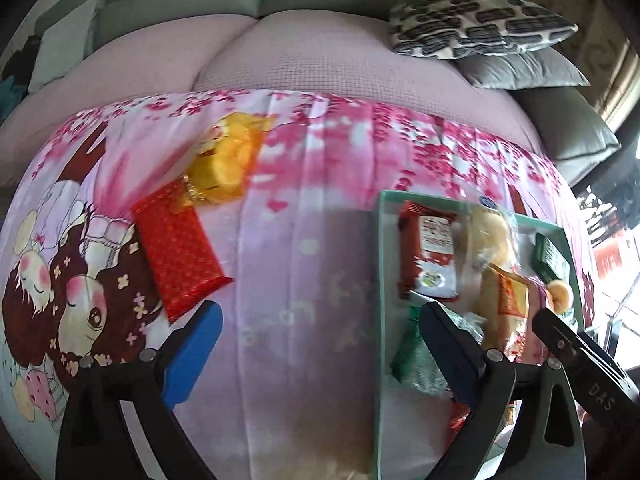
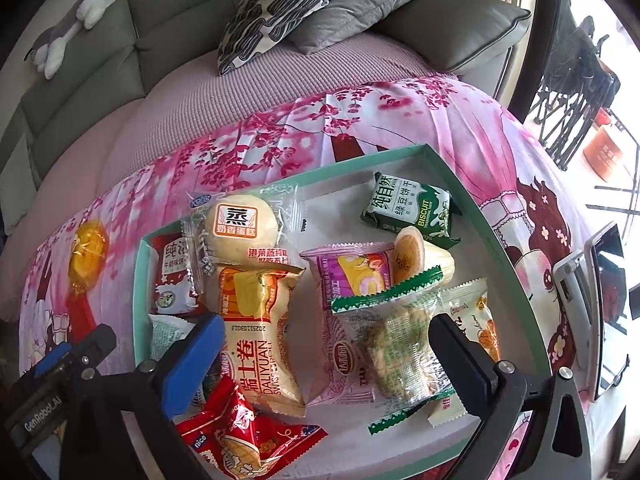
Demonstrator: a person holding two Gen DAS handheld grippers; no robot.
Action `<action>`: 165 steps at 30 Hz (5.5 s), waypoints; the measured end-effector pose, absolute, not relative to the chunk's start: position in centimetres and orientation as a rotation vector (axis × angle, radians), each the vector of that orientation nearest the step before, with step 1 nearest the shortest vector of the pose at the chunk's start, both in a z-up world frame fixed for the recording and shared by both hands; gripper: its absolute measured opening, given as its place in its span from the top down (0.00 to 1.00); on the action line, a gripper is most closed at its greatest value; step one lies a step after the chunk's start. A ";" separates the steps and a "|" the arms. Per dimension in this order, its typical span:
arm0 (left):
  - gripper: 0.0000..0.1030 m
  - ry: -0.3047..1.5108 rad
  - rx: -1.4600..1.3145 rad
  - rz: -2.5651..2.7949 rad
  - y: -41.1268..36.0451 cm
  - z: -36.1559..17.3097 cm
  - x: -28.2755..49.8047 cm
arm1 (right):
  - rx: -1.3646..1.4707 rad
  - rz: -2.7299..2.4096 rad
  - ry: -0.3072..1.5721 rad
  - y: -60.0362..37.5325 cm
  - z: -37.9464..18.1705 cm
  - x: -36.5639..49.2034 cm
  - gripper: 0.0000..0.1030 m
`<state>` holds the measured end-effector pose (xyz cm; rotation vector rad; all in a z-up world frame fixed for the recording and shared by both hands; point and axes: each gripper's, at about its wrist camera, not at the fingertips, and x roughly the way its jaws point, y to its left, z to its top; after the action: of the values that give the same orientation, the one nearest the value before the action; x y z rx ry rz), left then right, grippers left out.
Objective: Organize snacks
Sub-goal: 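Move both tools back over the remaining red and yellow packs, then grasp the yellow bread bag with the right tool while the left tool grasps the red patterned pack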
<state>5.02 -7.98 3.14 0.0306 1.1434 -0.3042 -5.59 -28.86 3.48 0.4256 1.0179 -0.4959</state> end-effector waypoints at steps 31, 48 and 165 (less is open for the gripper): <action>0.04 1.182 -0.171 0.047 5.9 3.0 9.9 | 0.230 -0.227 0.895 -16.2 6.6 -2.1 0.00; 0.04 1.188 -0.221 0.067 8.8 1.0 11.4 | 0.215 -0.129 0.902 -12.4 4.5 1.3 0.05; 0.19 1.217 -0.010 0.010 8.0 -2.9 17.4 | 0.202 -0.033 1.134 -10.1 -2.3 16.0 0.56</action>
<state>17.40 8.05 -2.85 -0.0103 1.2165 0.0104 15.98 -10.09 -2.29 0.2015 1.1337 -0.0334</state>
